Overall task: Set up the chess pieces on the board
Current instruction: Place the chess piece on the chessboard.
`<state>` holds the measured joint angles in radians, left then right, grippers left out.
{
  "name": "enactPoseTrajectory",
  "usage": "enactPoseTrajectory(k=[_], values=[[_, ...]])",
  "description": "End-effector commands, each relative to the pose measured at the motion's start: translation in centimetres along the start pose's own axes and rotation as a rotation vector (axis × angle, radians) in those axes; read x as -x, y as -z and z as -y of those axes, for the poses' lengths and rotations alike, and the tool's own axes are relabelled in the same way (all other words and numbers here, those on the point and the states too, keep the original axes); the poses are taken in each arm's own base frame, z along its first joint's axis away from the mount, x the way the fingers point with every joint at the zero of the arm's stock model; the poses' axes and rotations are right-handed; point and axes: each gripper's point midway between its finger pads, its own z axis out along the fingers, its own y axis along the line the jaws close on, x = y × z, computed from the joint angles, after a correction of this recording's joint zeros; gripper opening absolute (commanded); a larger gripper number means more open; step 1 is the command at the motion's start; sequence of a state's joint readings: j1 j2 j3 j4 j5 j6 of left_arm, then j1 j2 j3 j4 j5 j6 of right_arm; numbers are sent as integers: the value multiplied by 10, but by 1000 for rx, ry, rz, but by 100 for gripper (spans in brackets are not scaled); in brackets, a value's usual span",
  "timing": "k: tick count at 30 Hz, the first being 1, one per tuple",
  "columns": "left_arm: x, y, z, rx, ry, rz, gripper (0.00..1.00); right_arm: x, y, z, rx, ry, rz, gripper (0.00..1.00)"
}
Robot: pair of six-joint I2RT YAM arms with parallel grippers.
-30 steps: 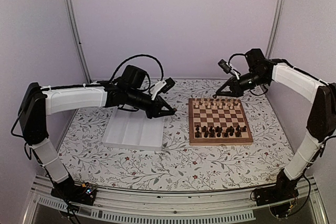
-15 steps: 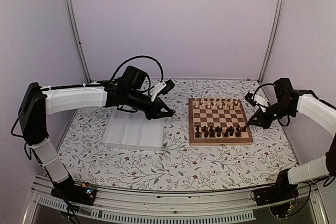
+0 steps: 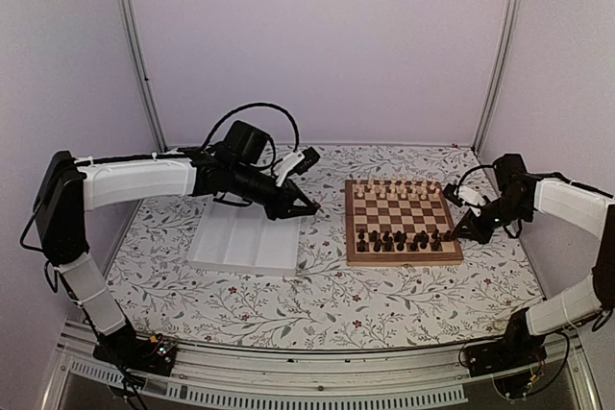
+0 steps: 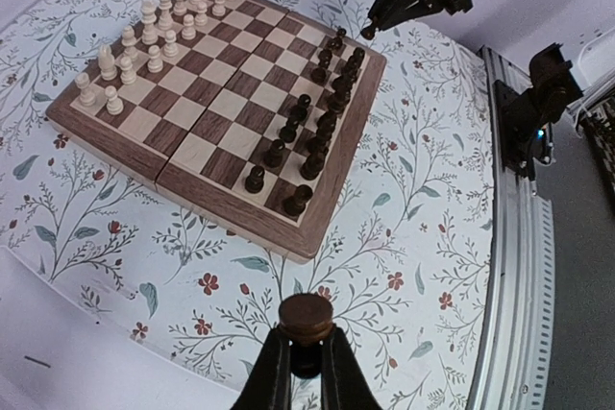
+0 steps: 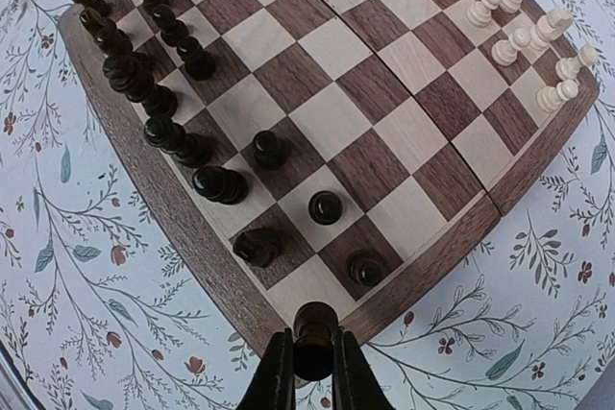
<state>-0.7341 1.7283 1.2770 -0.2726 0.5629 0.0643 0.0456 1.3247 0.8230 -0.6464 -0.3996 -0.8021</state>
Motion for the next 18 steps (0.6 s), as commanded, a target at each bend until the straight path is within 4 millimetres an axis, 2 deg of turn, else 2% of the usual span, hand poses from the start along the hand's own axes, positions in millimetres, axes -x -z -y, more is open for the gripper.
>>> enactPoseTrajectory(k=[1, 14, 18], values=[[5, -3, 2, -3, -24, -3, 0, -2, -11, 2, 11, 16, -1, 11], [1, -6, 1, -6, -17, -19, 0, -16, -28, -5, 76, 1, -47, 12], [1, -7, 1, -8, -16, -21, 0, -17, -30, -3, 74, -9, -50, 19]])
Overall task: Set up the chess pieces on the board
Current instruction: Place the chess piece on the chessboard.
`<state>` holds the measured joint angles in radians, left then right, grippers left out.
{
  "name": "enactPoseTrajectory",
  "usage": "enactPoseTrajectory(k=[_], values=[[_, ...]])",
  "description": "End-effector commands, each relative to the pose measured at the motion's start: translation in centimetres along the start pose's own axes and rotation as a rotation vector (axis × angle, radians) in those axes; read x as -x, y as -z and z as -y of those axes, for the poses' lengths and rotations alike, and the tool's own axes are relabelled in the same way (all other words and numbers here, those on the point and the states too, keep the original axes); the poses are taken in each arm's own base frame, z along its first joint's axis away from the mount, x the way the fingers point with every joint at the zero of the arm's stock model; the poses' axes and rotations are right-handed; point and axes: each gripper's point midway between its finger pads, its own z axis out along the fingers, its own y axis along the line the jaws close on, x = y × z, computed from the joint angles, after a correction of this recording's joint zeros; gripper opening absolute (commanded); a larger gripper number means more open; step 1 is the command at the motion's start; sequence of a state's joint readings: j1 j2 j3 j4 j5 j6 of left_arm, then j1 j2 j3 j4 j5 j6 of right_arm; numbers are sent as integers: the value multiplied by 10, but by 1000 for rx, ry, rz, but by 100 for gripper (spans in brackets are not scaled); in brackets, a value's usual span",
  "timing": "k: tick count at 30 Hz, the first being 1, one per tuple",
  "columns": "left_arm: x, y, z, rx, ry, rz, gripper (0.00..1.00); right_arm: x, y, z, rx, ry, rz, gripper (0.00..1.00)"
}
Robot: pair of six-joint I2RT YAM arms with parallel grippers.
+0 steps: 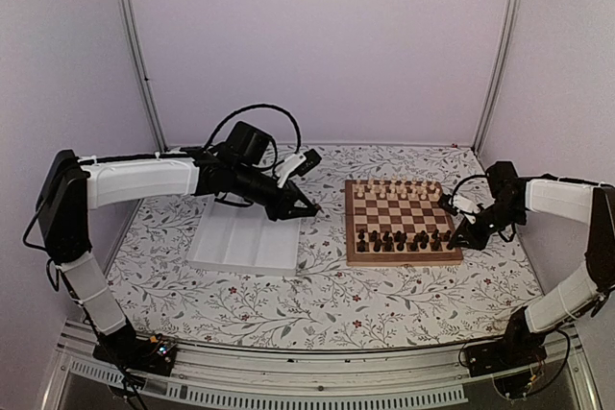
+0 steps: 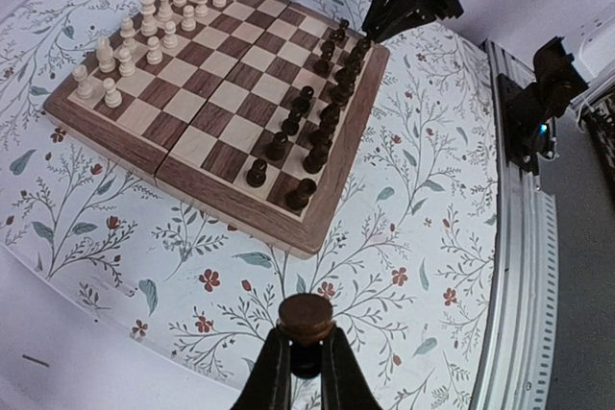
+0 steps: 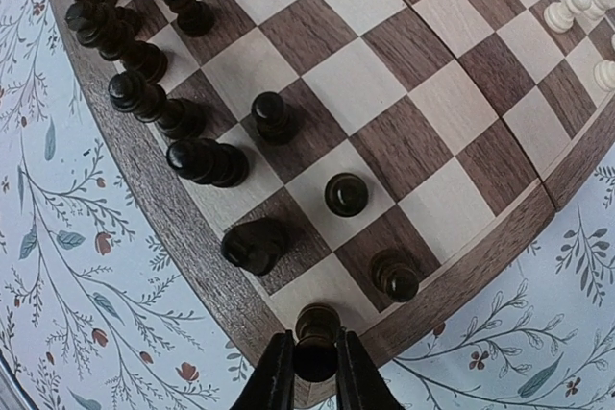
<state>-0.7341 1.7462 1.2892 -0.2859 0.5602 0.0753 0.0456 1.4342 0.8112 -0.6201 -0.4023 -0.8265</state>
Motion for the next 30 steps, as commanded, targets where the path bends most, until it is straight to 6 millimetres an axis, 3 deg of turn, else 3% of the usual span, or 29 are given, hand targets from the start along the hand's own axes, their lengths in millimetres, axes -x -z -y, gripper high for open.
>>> enactPoseTrajectory(k=[1, 7, 11, 15, 19, 23, 30], values=[[4, -2, 4, -9, -16, -3, 0, 1, -5, 0, 12, 2, 11, 21], [5, -3, 5, -19, -9, -2, 0, 17, 13, -3, 34, -12, 29, 33], [9, -4, 13, -66, 12, 4, 0, 60, 61, -8, 37, 25, 145, 37], [9, -11, 31, -175, 54, -12, 0, 103, 88, -37, 51, 185, 260, 41], [9, -16, 46, -265, 92, -48, 0, 148, 87, -86, 28, 438, 303, 44], [8, -20, 54, -330, 137, -71, 0, 183, 78, -122, 21, 612, 313, 44], [6, -34, 71, -426, 178, -125, 0, 212, 43, -172, -12, 851, 268, 44]])
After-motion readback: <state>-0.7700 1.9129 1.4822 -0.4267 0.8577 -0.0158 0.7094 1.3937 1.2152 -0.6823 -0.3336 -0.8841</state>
